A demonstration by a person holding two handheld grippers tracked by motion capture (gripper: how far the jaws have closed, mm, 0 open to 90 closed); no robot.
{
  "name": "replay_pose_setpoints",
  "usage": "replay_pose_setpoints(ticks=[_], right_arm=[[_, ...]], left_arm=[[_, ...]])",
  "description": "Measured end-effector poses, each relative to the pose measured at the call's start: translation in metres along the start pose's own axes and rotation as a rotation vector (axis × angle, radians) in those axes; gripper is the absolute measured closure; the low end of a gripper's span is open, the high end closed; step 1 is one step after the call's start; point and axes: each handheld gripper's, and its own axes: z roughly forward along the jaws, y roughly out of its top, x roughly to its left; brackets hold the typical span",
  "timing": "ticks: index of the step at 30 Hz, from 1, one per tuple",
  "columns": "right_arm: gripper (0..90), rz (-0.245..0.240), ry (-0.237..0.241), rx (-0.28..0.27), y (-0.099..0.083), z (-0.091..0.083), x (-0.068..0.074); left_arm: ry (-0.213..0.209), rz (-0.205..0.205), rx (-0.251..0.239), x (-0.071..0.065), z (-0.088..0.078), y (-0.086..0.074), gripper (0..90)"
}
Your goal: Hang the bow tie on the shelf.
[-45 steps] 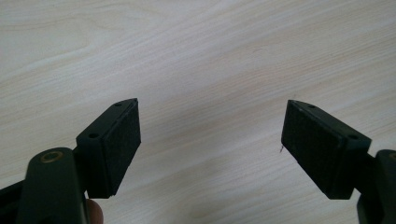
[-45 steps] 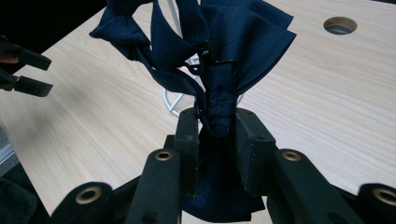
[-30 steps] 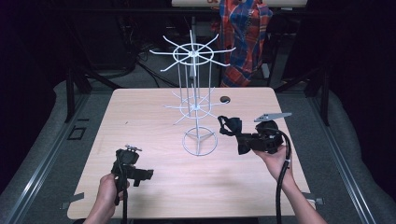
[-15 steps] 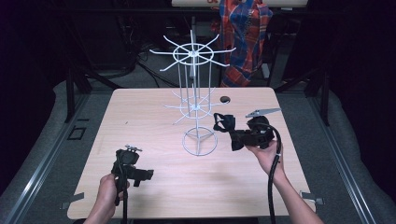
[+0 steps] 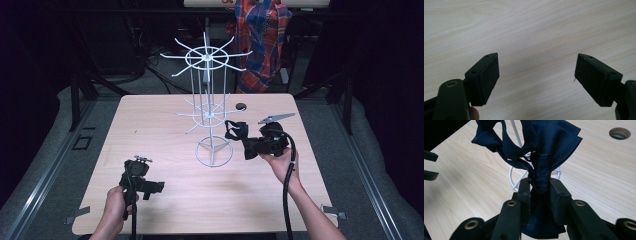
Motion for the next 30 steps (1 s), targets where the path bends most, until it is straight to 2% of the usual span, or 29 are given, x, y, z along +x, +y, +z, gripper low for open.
replay_pose_setpoints(ticks=[10, 30], right_arm=[[72.3, -0.01, 0.004, 0.004, 0.008, 0.011, 0.005], [71.3, 0.006, 0.007, 0.011, 0.002, 0.036, 0.0]], left_arm=[[-0.004, -0.002, -0.002, 0.0, 0.0, 0.0, 19.9], [-0.003, 0.006, 0.002, 0.0, 0.0, 0.0, 19.9]])
